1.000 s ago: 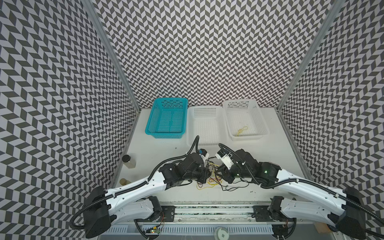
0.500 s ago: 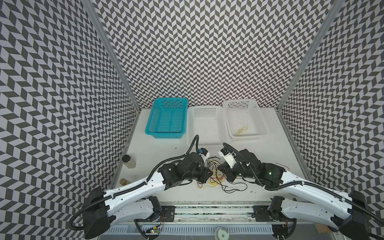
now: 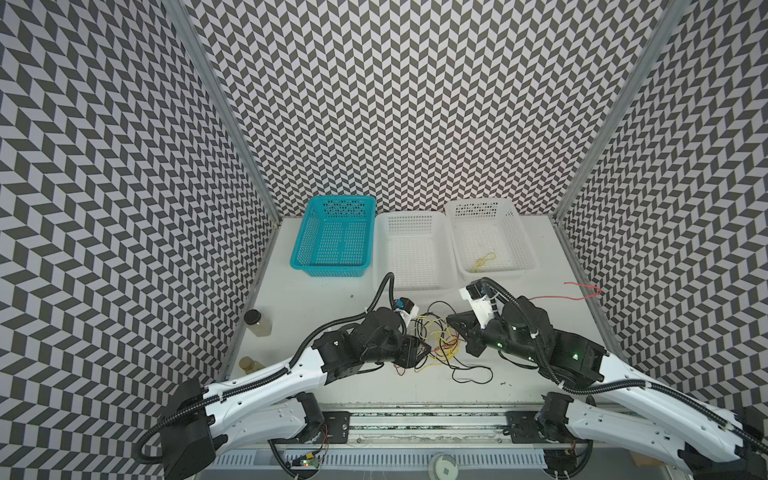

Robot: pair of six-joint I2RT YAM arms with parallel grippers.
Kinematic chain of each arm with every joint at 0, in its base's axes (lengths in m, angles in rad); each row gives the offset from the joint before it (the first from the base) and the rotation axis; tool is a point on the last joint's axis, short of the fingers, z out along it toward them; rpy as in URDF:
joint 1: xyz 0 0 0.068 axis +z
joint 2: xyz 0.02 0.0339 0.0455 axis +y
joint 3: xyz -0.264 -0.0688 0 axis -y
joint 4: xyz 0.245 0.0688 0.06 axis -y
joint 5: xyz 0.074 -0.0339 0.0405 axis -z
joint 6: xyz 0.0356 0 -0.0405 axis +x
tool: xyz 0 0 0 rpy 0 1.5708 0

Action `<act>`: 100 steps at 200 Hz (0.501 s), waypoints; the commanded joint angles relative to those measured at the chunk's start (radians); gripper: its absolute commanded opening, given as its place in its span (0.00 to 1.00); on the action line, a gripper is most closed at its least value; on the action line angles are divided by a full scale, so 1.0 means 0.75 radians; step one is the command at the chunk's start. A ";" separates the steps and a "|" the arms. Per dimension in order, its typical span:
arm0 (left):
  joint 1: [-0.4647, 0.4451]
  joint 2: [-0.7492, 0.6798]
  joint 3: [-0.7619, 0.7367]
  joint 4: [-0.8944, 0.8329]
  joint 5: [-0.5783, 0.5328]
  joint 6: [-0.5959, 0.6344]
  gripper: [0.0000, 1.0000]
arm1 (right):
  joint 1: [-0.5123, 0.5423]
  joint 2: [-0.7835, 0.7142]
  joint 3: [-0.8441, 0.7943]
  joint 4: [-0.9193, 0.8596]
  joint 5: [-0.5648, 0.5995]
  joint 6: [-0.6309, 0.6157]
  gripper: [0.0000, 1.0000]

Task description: Untangle the cables

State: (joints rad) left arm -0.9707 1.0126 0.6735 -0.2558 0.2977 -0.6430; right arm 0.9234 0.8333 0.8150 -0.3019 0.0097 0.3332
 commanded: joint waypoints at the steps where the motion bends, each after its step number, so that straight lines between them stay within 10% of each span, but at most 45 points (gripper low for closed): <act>1: -0.009 -0.021 -0.030 0.071 0.038 -0.031 0.50 | -0.006 -0.047 0.061 0.070 0.015 0.055 0.00; 100: -0.023 0.075 -0.042 0.154 0.084 -0.051 0.49 | -0.011 -0.125 0.190 0.061 -0.140 0.158 0.00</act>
State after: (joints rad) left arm -0.9741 1.0542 0.6586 -0.1555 0.3489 -0.6765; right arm 0.9184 0.7727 0.9012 -0.3218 -0.0521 0.4202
